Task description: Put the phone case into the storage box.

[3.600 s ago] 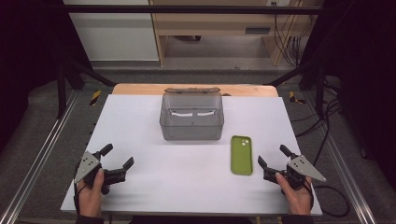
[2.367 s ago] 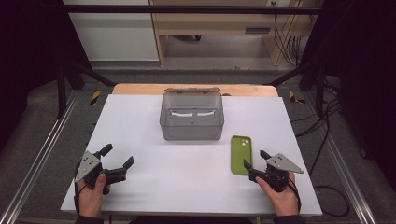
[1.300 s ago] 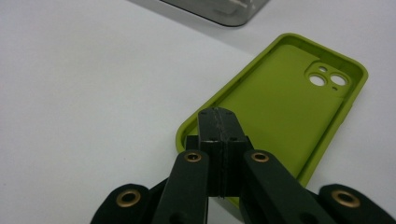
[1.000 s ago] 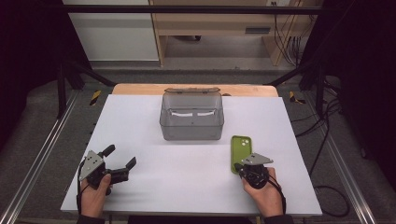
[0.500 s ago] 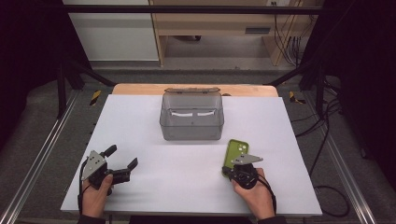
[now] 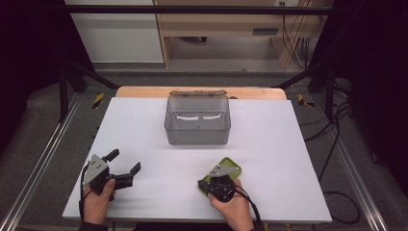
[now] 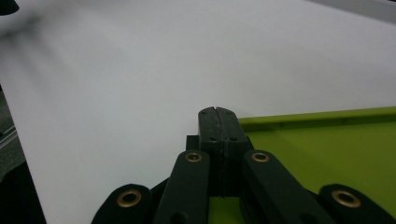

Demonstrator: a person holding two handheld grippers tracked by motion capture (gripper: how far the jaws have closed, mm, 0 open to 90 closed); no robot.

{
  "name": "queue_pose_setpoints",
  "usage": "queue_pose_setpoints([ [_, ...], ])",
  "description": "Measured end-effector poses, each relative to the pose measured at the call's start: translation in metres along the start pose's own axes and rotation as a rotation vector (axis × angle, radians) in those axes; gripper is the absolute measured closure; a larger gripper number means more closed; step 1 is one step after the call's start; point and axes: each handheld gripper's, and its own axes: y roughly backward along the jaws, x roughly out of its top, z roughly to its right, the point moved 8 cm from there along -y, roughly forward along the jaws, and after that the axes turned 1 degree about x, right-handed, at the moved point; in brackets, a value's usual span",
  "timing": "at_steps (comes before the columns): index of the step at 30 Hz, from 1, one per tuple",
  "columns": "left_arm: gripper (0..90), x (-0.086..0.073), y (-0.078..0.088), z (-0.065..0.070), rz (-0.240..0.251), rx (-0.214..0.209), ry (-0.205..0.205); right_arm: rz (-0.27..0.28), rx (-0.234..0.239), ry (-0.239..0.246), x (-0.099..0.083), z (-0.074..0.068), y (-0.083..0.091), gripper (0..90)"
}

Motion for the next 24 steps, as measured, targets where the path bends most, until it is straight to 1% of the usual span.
queue_pose_setpoints([
  [3, 2.3, -0.001, 0.000, 0.000, -0.007, 0.001, -0.002, -0.017, -0.004, 0.013, 0.003, -0.010, -0.006, 90.0],
  [6, 2.4, -0.001, 0.000, 0.000, -0.011, -0.001, 0.001, -0.020, 0.004, 0.011, 0.005, -0.017, -0.010, 90.0],
  [9, 2.4, -0.001, 0.000, 0.002, -0.013, -0.004, 0.001, -0.012, -0.006, 0.039, 0.005, -0.019, -0.011, 90.0],
  [10, 2.4, -0.001, 0.000, 0.002, -0.016, -0.006, 0.000, -0.012, -0.003, 0.041, 0.005, -0.019, -0.011, 90.0],
  [11, 2.4, -0.001, 0.000, 0.002, -0.019, -0.008, -0.001, 0.001, 0.009, 0.050, 0.005, -0.019, -0.007, 90.0],
  [12, 2.4, -0.002, 0.000, 0.002, -0.023, -0.007, -0.003, 0.001, 0.009, 0.050, 0.005, -0.019, -0.007, 90.0],
  [13, 2.4, -0.002, 0.000, 0.002, -0.025, -0.006, -0.003, 0.016, 0.010, 0.057, 0.006, -0.019, -0.003, 90.0],
  [15, 2.3, -0.003, 0.000, 0.002, -0.028, -0.007, 0.002, 0.044, 0.001, 0.071, 0.009, -0.015, 0.006, 90.0],
  [17, 2.3, -0.003, -0.001, 0.001, -0.028, -0.007, 0.009, 0.074, -0.011, 0.082, 0.012, -0.008, 0.016, 90.0],
  [19, 2.3, -0.003, -0.001, 0.001, -0.032, -0.011, 0.006, 0.101, -0.023, 0.085, 0.013, 0.000, 0.025, 90.0],
  [22, 2.3, -0.003, -0.001, 0.002, -0.036, -0.008, 0.007, 0.131, -0.038, 0.073, 0.014, 0.013, 0.038, 90.0],
  [24, 1.4, -0.003, -0.001, 0.001, -0.029, 0.003, 0.004, 0.148, -0.042, 0.076, 0.015, 0.017, 0.045, 90.0],
])
